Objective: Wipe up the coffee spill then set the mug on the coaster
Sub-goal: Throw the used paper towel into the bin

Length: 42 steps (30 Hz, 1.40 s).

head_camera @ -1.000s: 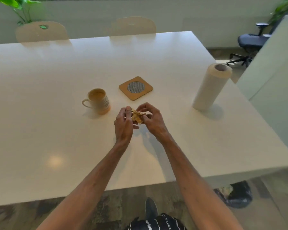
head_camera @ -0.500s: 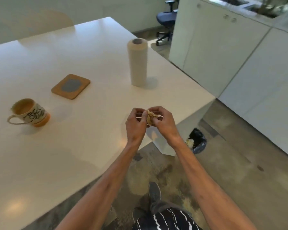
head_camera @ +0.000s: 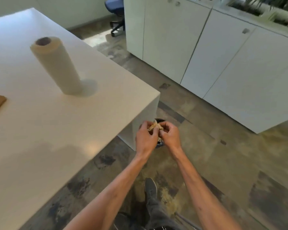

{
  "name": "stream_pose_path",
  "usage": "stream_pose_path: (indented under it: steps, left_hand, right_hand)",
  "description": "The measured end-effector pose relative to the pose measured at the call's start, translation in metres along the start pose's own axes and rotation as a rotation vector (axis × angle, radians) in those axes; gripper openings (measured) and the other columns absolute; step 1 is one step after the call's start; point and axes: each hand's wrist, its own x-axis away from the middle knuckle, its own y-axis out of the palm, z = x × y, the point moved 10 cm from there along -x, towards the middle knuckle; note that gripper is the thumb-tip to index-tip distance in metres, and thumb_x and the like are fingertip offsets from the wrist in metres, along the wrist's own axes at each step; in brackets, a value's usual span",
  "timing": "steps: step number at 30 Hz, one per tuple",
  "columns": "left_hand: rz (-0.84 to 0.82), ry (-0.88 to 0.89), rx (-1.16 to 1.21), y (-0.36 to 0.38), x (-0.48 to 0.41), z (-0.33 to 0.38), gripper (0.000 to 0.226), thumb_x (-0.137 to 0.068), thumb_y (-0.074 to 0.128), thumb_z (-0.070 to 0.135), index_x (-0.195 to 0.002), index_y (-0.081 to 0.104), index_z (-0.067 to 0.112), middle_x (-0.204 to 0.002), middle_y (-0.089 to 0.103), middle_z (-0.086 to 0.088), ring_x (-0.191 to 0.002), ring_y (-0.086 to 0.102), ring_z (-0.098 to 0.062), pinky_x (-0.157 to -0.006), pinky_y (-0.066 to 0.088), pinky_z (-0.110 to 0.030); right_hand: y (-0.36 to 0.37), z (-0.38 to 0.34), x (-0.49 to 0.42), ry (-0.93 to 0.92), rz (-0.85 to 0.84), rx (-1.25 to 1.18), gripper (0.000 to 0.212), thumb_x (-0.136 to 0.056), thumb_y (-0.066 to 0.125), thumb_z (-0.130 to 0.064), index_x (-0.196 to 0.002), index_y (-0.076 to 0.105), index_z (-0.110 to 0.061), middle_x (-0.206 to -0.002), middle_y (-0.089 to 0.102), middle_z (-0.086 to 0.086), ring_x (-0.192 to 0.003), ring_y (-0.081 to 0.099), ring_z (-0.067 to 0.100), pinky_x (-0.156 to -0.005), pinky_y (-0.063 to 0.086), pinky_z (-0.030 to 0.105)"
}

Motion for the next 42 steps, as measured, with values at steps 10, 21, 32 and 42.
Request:
stream_pose_path:
  steps: [10,21,32,42]
  left_hand:
    - [-0.191,-0.287,-0.14,0.134,-0.087,-0.075,0.027,-0.109,0.059,0.016,-0.135,0.06,0.02,-0.132,0.071,-0.004,-0.118,0.069,-0.024,-0.102,0.058,-0.047]
    - [-0.381,-0.502,0.001,0.242,-0.174,-0.17,0.048,-0.108,0.047,0.004,-0.156,0.043,0.009,-0.152,0.057,-0.018,-0.14,0.057,-0.031,-0.119,0.047,-0.049]
    - [-0.512,-0.391,-0.233,0.259,-0.213,-0.218,0.05,-0.116,0.046,0.022,-0.161,0.038,0.002,-0.162,0.046,-0.019,-0.152,0.045,-0.034,-0.127,0.037,-0.045]
    - [-0.687,0.131,-0.919,0.264,-0.176,-0.191,0.062,-0.12,0.012,0.04,-0.175,0.001,0.012,-0.184,-0.003,-0.007,-0.17,-0.006,-0.02,-0.138,0.003,-0.042]
  right_hand:
    - [-0.033,0.106,-0.106,0.256,0.059,0.034,0.015,-0.1,0.071,-0.003,-0.11,0.079,-0.01,-0.101,0.08,0.008,-0.099,0.076,0.031,-0.087,0.064,0.051]
    - [-0.024,0.24,-0.209,0.626,0.211,0.04,0.011,-0.094,0.08,-0.006,-0.105,0.08,-0.002,-0.097,0.08,0.012,-0.074,0.067,0.019,-0.052,0.044,0.023]
    - [-0.007,0.295,-0.257,0.716,0.137,0.189,0.011,-0.096,0.074,-0.013,-0.104,0.08,-0.008,-0.103,0.082,0.013,-0.081,0.068,0.024,-0.066,0.048,0.027]
    - [-0.003,0.222,-0.225,0.073,-0.196,0.928,0.056,-0.102,0.071,-0.027,-0.155,0.054,-0.017,-0.159,0.054,0.003,-0.147,0.05,0.02,-0.123,0.041,0.042]
